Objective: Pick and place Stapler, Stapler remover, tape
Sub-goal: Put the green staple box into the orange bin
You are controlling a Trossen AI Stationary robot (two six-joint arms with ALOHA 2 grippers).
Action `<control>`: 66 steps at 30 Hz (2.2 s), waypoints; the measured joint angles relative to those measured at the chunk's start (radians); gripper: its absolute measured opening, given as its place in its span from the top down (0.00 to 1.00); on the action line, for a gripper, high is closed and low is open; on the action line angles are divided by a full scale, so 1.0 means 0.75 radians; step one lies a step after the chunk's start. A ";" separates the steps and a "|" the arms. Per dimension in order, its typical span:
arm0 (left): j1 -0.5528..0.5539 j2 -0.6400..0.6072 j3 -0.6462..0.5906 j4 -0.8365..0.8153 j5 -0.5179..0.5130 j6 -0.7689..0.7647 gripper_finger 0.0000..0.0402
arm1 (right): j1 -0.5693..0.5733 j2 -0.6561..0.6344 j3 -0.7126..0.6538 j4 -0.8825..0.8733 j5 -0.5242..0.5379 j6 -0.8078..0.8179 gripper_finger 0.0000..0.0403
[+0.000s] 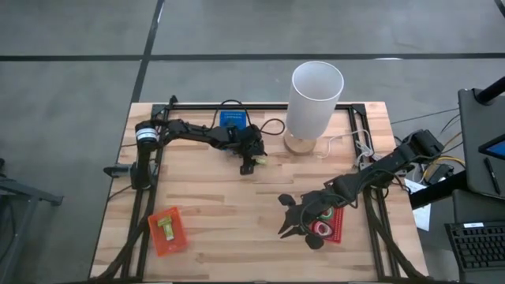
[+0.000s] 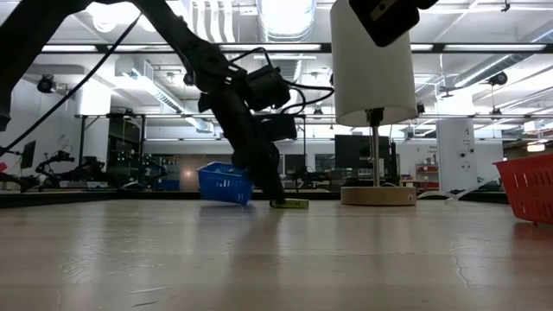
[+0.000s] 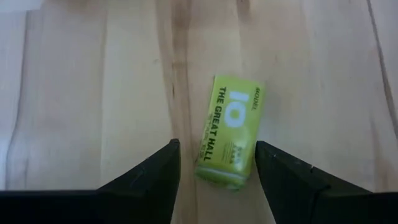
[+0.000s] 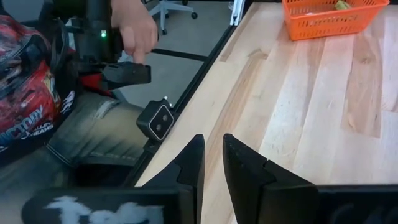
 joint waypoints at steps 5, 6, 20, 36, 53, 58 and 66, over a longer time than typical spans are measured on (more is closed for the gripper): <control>-0.012 0.001 -0.055 0.112 -0.002 -0.004 0.48 | 0.000 0.000 0.000 0.002 0.022 -0.006 0.87; -0.014 0.001 -0.065 0.133 -0.002 -0.005 0.48 | 0.000 0.000 0.000 0.002 0.040 -0.009 0.87; -0.019 -0.001 -0.074 0.157 -0.001 -0.036 0.48 | 0.000 0.000 -0.005 -0.001 0.070 -0.017 0.87; -0.094 -0.004 -0.072 0.116 0.020 -0.078 0.60 | 0.000 0.000 -0.008 0.000 0.070 -0.025 0.87; -0.125 -0.059 -0.075 -0.010 0.038 -0.200 0.72 | 0.000 0.000 -0.008 -0.001 0.069 -0.030 0.87; -0.173 -0.139 -0.075 -0.153 0.106 -0.243 0.75 | 0.000 0.000 -0.008 -0.010 0.069 -0.042 0.87; -0.353 -0.336 -0.076 -0.529 0.238 -0.452 0.76 | 0.000 0.000 -0.024 -0.013 0.066 -0.099 0.87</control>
